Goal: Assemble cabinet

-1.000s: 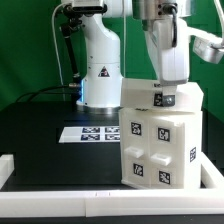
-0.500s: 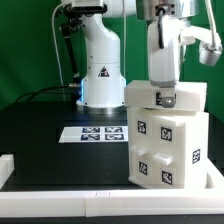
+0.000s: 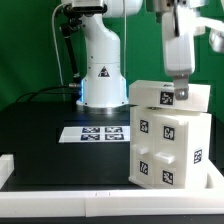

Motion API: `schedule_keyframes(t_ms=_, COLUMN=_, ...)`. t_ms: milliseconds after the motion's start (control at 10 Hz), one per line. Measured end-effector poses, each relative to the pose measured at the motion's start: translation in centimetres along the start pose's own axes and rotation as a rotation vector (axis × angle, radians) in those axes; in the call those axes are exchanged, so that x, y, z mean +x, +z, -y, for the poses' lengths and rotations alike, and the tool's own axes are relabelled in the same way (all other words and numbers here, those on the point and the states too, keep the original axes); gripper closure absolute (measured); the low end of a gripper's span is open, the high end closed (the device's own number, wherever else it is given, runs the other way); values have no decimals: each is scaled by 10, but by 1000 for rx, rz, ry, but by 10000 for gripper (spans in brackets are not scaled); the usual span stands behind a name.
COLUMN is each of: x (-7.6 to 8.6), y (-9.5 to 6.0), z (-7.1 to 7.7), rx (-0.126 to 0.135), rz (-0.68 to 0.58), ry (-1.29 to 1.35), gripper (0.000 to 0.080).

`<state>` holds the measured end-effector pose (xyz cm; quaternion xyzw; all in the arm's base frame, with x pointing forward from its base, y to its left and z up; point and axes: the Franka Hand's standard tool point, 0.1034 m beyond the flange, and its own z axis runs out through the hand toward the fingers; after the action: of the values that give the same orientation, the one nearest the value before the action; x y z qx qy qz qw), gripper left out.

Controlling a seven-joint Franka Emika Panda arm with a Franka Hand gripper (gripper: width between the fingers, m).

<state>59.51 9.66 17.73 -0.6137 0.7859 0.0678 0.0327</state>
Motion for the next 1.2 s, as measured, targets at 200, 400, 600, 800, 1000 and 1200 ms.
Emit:
schedule_keyframes(t_ms=200, x=-3, y=-6, z=5, rx=29, rz=22, ry=12, gripper=2)
schedule_keyframes(t_ms=400, x=-4, y=-4, z=4, rx=27, rz=20, ry=-51, gripper=2)
schedule_keyframes(t_ms=600, x=-3, y=-5, z=3, rx=1, rz=8, ry=-191, gripper=2)
schedule_keyframes(t_ms=800, x=-9, y=-12, z=10, rx=1, rz=-6, ry=-513, gripper=2)
schedule_keyframes(t_ms=1000, x=-13, y=-12, z=11, rx=9, rz=-26, ry=-778, gripper=2)
schedule_keyframes(t_ms=1200, x=-12, y=-12, z=11, rx=8, rz=-26, ry=-884, gripper=2)
